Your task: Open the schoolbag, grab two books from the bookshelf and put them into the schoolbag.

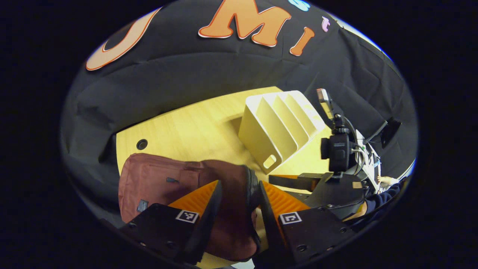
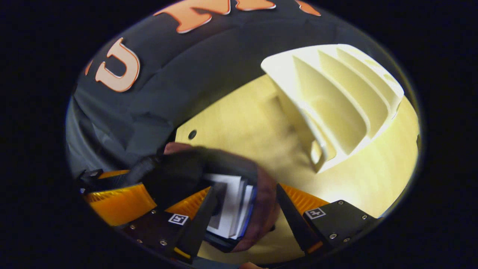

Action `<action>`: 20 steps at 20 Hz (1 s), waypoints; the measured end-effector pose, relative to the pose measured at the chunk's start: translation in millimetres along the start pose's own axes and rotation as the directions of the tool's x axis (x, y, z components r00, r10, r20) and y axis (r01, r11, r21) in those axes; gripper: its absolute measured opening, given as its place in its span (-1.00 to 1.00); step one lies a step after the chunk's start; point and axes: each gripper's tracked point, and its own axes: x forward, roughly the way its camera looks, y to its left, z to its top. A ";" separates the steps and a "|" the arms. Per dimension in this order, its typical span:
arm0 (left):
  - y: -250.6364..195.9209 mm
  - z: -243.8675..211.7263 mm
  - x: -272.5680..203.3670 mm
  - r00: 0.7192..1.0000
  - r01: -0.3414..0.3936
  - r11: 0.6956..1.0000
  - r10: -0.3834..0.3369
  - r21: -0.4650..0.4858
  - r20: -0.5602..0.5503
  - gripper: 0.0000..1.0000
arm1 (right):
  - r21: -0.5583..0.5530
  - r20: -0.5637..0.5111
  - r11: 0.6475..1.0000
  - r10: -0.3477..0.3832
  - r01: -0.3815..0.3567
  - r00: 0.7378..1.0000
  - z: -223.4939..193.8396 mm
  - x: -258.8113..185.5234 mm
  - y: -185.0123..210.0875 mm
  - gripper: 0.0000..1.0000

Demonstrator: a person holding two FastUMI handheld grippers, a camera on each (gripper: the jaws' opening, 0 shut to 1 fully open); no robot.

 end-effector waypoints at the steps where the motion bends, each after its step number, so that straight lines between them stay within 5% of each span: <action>1: -7.4 1.2 0.1 1.000 0.009 1.000 -0.009 0.002 0.005 0.36 | 0.003 0.021 1.000 -0.004 0.004 1.000 10.8 -8.3 -7.9 0.95; 6: -44.7 25.0 9.0 0.996 -0.009 1.000 0.008 0.013 0.089 0.84 | -0.052 0.181 0.996 -0.063 0.074 0.981 81.1 -42.9 -70.9 0.94; 13: -118.2 68.9 27.1 0.956 -0.132 0.982 0.163 -0.137 0.243 0.86 | -0.243 0.348 0.965 -0.012 0.102 0.937 176.8 -121.8 -135.6 0.95; 20: -186.6 109.5 24.2 0.828 -0.279 0.924 0.368 -0.260 0.422 0.90 | -0.393 0.420 0.917 0.119 0.062 0.900 228.3 -195.4 -190.5 0.95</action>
